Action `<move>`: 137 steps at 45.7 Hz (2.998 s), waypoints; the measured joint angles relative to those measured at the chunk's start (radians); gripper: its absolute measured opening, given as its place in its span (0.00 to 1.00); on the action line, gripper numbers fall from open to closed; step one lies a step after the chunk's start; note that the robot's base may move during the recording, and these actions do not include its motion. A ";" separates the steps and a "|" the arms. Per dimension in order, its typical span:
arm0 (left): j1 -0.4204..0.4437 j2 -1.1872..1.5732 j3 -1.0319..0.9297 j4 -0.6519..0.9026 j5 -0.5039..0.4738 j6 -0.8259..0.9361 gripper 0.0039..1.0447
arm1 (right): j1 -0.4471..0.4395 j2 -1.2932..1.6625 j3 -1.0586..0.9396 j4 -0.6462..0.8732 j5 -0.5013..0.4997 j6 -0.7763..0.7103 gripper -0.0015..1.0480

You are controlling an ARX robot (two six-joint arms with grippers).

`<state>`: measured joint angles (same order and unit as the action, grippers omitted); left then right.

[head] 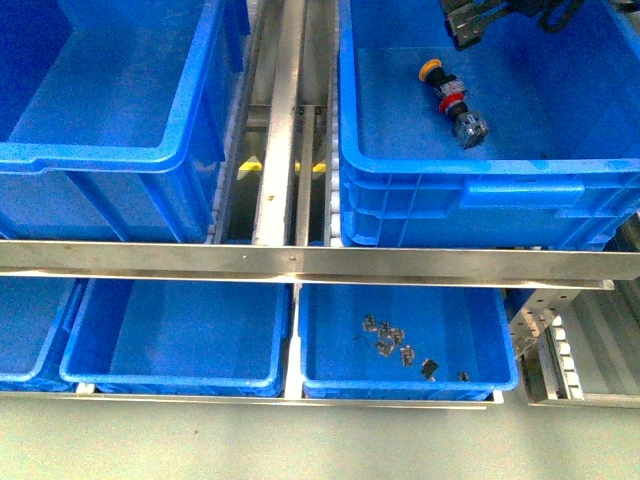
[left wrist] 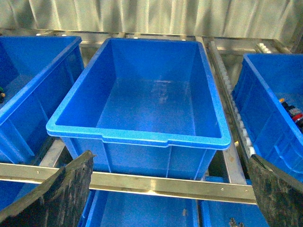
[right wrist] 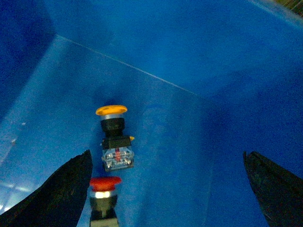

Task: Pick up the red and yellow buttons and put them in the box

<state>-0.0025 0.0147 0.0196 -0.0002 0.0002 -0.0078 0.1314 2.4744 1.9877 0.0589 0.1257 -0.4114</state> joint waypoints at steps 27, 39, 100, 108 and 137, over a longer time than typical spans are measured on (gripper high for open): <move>0.000 0.000 0.000 0.000 0.000 0.000 0.92 | -0.070 -0.963 -1.426 0.803 -0.068 0.390 0.70; 0.000 0.000 0.000 0.000 0.000 0.000 0.92 | -0.131 -1.173 -1.698 0.943 -0.119 0.399 0.17; 0.000 0.000 0.000 0.000 0.000 0.000 0.92 | -0.132 -2.057 -1.967 0.359 -0.125 0.401 0.03; 0.000 0.000 0.000 0.000 0.000 0.000 0.92 | -0.132 -2.131 -1.967 0.285 -0.125 0.401 0.03; 0.000 0.000 0.000 0.000 0.000 0.000 0.92 | -0.132 -2.456 -1.967 -0.052 -0.126 0.401 0.03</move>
<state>-0.0025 0.0147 0.0196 -0.0002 0.0002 -0.0074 -0.0002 0.0181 0.0212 0.0067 0.0002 -0.0101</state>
